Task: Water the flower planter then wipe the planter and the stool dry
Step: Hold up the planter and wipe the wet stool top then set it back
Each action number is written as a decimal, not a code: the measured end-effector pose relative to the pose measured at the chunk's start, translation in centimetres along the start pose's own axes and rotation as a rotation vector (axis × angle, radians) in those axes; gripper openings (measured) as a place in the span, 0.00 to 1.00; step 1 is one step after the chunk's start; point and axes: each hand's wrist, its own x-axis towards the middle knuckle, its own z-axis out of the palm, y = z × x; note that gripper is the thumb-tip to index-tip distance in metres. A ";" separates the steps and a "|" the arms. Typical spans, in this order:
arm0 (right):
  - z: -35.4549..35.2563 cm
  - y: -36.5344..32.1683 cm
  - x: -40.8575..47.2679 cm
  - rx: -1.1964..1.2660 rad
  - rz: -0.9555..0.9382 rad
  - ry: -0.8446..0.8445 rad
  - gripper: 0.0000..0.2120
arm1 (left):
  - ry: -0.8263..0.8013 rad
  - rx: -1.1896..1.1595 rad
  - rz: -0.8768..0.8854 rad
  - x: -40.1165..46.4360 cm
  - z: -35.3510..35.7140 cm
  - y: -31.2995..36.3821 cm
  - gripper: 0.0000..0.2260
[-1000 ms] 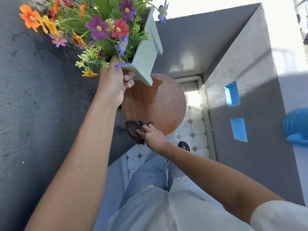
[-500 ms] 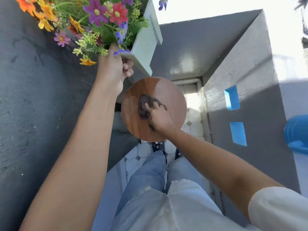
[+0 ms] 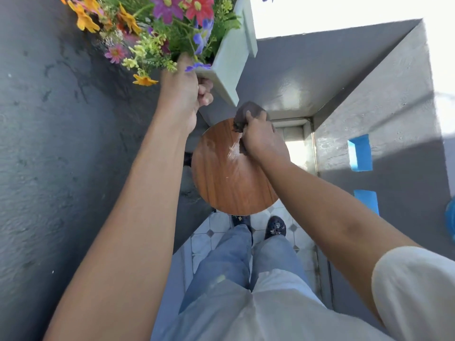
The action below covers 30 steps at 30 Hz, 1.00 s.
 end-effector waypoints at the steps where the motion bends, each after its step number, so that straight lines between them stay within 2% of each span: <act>1: 0.8 -0.9 -0.8 -0.044 -0.040 0.029 0.17 | 0.001 0.001 0.001 0.0 -0.1 0.0 0.13; 3: 3.2 -3.5 -2.9 -0.068 -0.141 -0.012 0.21 | 0.008 0.005 0.000 0.1 -0.1 -0.1 0.13; 5: 5.9 -6.8 -5.9 -0.063 -0.318 -0.236 0.29 | 0.010 0.009 0.000 0.1 -0.2 -0.2 0.13; 6: 6.7 -8.2 -7.6 -0.071 -0.405 -0.353 0.31 | 0.010 0.010 0.000 0.1 -0.3 -0.2 0.13; 8: 7.5 -9.0 -10.7 -0.123 -0.553 -0.479 0.30 | 0.013 0.013 -0.001 0.2 -0.4 -0.3 0.13; 10: 7.5 -7.0 -12.1 -0.104 -0.622 -0.483 0.30 | 0.014 0.017 -0.009 0.3 -0.4 -0.4 0.13; 12: 6.8 -4.1 -11.3 -0.047 -0.599 -0.422 0.30 | 0.011 0.016 -0.010 0.2 -0.5 -0.5 0.12; 17: 2.7 2.3 -3.3 -0.015 -0.216 -0.014 0.19 | 0.017 0.039 -0.009 -0.2 -0.4 -0.9 0.12; 19: 1.7 2.9 -1.9 -0.003 -0.059 0.076 0.18 | 0.019 0.039 -0.004 -0.4 -0.4 -1.1 0.12; 20: 1.7 2.5 -2.1 -0.007 -0.039 0.092 0.19 | 0.014 0.035 -0.001 -0.5 -0.4 -1.3 0.12; 23: 4.0 0.1 -6.0 -0.025 -0.171 -0.011 0.21 | 0.006 0.026 -0.004 -0.9 -0.6 -2.0 0.11; 27: 7.4 -1.1 -14.4 -0.053 -0.459 -0.363 0.27 | 0.019 0.033 -0.021 -1.5 -0.8 -2.9 0.10; 29: 7.5 0.5 -17.1 -0.052 -0.524 -0.423 0.28 | 0.005 0.040 -0.017 -1.9 -1.1 -3.4 0.11; 30: 7.2 1.8 -17.4 -0.041 -0.526 -0.399 0.27 | -0.001 0.043 -0.013 -2.2 -1.2 -3.8 0.11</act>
